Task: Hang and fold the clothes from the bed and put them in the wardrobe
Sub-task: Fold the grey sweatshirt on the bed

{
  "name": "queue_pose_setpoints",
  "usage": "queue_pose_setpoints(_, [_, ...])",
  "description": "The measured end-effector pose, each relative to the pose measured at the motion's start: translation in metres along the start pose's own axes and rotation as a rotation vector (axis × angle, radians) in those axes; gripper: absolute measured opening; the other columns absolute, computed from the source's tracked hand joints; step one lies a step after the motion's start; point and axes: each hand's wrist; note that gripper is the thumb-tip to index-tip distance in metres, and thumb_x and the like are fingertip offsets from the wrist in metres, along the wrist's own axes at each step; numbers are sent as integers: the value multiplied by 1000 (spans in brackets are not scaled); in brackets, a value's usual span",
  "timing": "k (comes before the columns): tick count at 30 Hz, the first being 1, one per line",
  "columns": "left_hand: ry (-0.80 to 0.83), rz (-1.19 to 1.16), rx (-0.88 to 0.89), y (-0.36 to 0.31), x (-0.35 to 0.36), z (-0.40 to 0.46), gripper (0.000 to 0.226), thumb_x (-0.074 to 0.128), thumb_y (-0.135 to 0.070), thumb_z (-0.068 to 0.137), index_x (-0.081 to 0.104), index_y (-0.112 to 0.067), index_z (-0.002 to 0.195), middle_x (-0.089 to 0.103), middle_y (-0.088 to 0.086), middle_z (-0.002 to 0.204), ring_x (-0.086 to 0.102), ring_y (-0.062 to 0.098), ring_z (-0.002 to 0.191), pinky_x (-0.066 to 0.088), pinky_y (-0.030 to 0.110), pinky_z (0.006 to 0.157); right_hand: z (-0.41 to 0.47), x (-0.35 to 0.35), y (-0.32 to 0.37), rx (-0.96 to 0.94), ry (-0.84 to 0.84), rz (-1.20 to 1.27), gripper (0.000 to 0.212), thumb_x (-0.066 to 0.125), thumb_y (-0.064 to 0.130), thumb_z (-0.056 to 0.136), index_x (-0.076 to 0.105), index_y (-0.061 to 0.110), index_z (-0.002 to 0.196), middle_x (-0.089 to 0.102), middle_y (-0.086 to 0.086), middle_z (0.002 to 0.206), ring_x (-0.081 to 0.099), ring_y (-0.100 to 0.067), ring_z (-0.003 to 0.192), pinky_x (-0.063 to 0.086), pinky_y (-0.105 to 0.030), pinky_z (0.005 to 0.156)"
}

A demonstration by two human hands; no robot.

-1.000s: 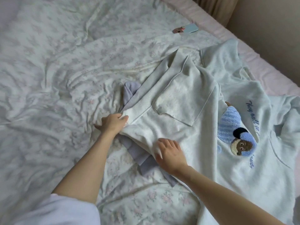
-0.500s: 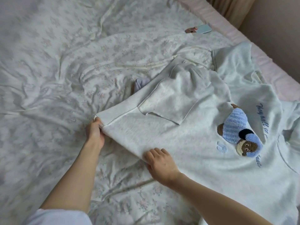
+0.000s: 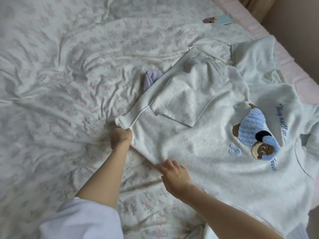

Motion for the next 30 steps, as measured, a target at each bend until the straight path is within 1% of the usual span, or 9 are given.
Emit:
queue_pose_setpoints(3, [-53, 0, 71, 6, -3, 0, 28, 45, -14, 92, 65, 4, 101, 64, 24, 109, 60, 39, 102, 51, 39, 83, -1, 6, 3, 81, -79, -24, 42, 70, 11, 74, 59, 22, 114, 59, -2, 94, 59, -20, 78, 47, -29, 59])
queue_pose_setpoints(6, [-36, -415, -21, 17, -6, 2, 20, 45, -8, 92, 63, 2, 95, 66, 18, 94, 63, 33, 92, 53, 40, 77, 2, 7, 7, 133, -163, -145, 34, 79, 9, 52, 62, 13, 80, 54, -1, 65, 50, -18, 56, 41, -29, 49])
queue_pose_setpoints(11, [206, -1046, -197, 23, -23, -8, 20, 37, 0, 99, 53, -11, 106, 59, 7, 89, 58, 20, 77, 48, 39, 65, 6, 3, 19, 217, -172, -138, 27, 76, 5, 44, 59, 14, 63, 49, 0, 53, 47, -17, 48, 39, -29, 48])
queue_pose_setpoints(15, [229, -1088, -235, 38, -26, 2, 35, 33, -3, 100, 49, -10, 130, 55, 10, 115, 53, 25, 104, 45, 44, 88, 2, 8, 27, 141, -148, -75, 21, 73, 8, 55, 61, 13, 71, 55, -1, 61, 56, -19, 56, 45, -29, 54])
queue_pose_setpoints(18, [144, -982, -205, 52, -16, 6, 32, 36, -4, 94, 56, -11, 118, 59, 12, 111, 57, 25, 102, 50, 38, 78, -5, 15, 25, 78, -31, -11, 25, 44, 7, 89, 55, 7, 111, 57, -8, 103, 54, -25, 96, 41, -31, 80])
queue_pose_setpoints(21, [-51, -630, -57, 59, -1, -3, 29, 52, -31, 71, 60, -6, 84, 62, 19, 99, 61, 33, 91, 50, 40, 72, -15, 16, 13, 59, 20, -25, 31, 41, 12, 92, 49, 10, 122, 49, -5, 116, 47, -24, 105, 37, -34, 89])
queue_pose_setpoints(25, [-210, 65, 371, 64, 15, -50, 43, 60, -18, 86, 52, -7, 127, 42, 16, 137, 37, 37, 124, 40, 48, 91, -36, 21, 1, 113, -88, -118, 33, 80, 18, 60, 66, 16, 90, 58, 0, 85, 56, -18, 70, 48, -31, 58])
queue_pose_setpoints(28, [-189, 505, 882, 84, 25, -60, 40, 71, 1, 69, 66, -14, 106, 60, 7, 116, 48, 32, 118, 42, 48, 85, -50, 27, -11, 192, -94, -219, 33, 86, 15, 46, 63, 14, 70, 55, -2, 68, 53, -19, 57, 44, -31, 46])
queue_pose_setpoints(30, [-92, 720, 969, 96, 23, -49, 48, 75, 2, 60, 66, -14, 105, 64, 4, 108, 50, 29, 117, 40, 47, 90, -53, 27, -16, 214, -75, -246, 35, 86, 10, 41, 60, 12, 64, 52, -3, 63, 51, -21, 54, 40, -32, 44])
Point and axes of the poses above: each hand's wrist, its own z-axis towards the middle knuckle, its own x-axis out of the palm, y = z × x
